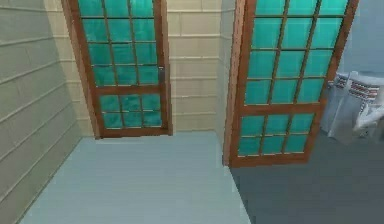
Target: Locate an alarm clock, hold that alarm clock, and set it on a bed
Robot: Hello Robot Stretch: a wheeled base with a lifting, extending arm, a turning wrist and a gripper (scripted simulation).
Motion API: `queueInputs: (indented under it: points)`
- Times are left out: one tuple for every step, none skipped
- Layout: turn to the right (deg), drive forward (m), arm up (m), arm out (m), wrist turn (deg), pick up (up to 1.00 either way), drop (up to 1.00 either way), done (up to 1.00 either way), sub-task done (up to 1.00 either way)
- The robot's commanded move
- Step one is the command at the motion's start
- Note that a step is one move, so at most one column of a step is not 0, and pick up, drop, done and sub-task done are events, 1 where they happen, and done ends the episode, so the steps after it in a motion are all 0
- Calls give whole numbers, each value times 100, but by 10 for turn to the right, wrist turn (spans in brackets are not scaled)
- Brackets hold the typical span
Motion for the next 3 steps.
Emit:
queueInputs:
  points:
    - [450,0,0,0,0,0,0,0,0]
    - [180,0,0,0,0,0,0,0,0]
    - [0,100,0,0,0,0,0,0,0]
